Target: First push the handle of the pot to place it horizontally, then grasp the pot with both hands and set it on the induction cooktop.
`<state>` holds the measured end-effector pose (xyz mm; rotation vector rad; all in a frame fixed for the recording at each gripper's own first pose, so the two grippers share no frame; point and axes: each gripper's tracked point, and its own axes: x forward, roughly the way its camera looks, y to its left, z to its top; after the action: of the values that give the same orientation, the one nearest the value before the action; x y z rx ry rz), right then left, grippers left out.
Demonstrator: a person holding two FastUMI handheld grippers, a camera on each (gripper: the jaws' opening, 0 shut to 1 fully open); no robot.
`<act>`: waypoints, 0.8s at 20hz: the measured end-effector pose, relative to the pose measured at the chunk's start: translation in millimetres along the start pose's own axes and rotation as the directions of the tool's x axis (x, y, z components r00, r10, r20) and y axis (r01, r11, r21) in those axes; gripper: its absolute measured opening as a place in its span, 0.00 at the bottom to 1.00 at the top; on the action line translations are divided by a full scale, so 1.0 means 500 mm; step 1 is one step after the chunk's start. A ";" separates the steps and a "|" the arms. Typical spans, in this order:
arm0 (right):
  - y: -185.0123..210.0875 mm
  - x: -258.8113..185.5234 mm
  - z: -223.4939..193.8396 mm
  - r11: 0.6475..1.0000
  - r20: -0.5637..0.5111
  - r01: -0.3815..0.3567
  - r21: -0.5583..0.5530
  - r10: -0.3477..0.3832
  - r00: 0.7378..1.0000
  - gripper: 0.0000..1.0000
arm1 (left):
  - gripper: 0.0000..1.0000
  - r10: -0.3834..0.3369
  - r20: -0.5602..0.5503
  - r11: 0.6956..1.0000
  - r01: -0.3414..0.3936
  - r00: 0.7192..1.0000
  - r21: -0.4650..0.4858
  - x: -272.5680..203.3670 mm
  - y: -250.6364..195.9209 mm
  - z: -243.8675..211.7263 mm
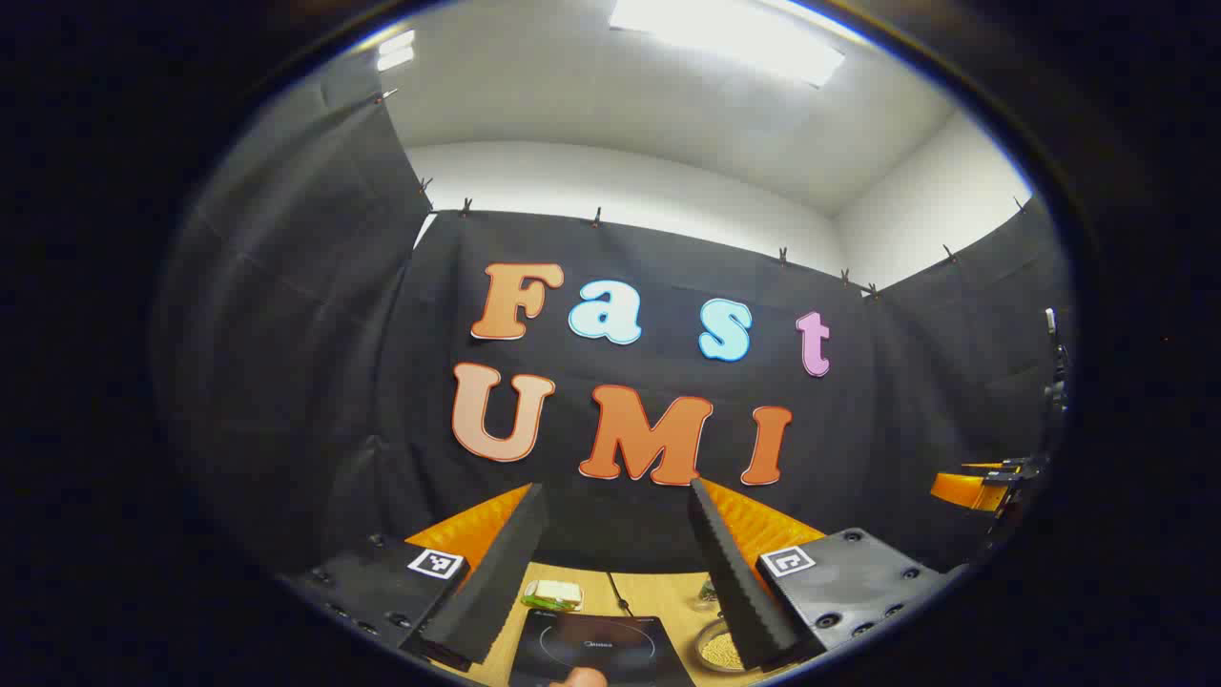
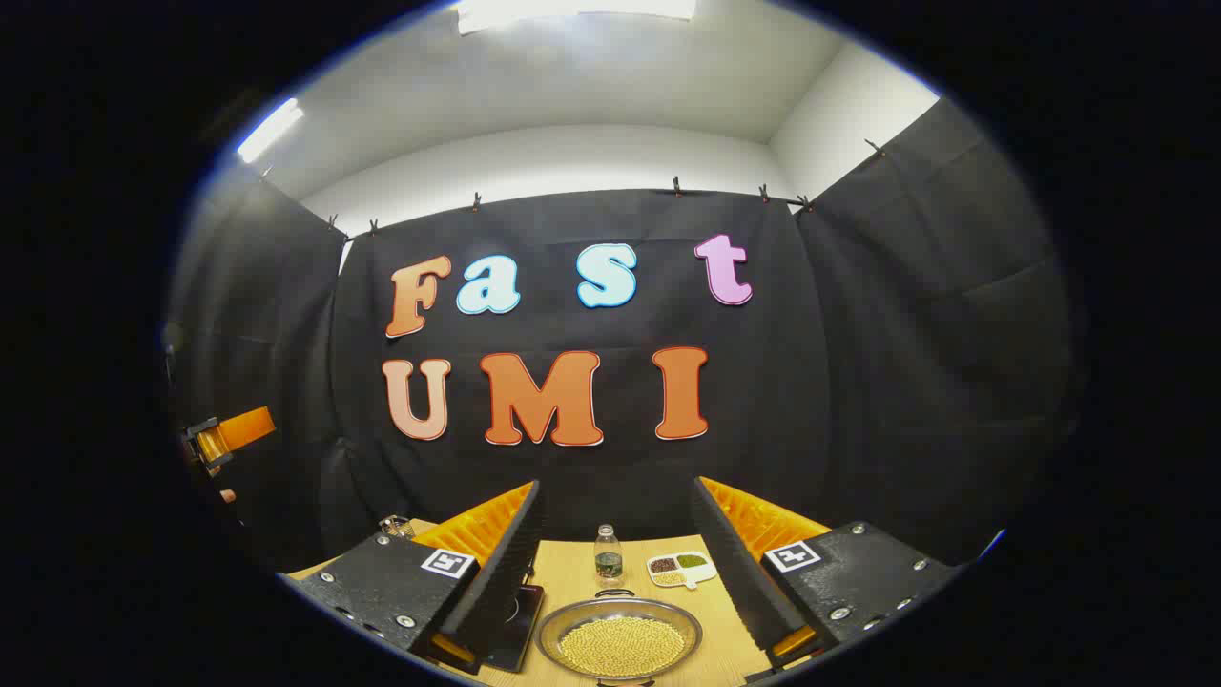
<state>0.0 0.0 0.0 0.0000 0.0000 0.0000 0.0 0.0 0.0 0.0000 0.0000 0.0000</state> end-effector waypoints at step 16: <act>-0.009 0.003 -0.004 1.000 -0.019 -0.007 -0.008 0.007 1.000 0.95 | 0.96 0.002 -0.034 1.000 -0.003 0.999 -0.031 0.018 -0.001 -0.007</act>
<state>1.7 -4.3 -2.2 -0.0079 0.0190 0.0069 8.9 -0.3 -3.7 -0.0306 0.0345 0.0023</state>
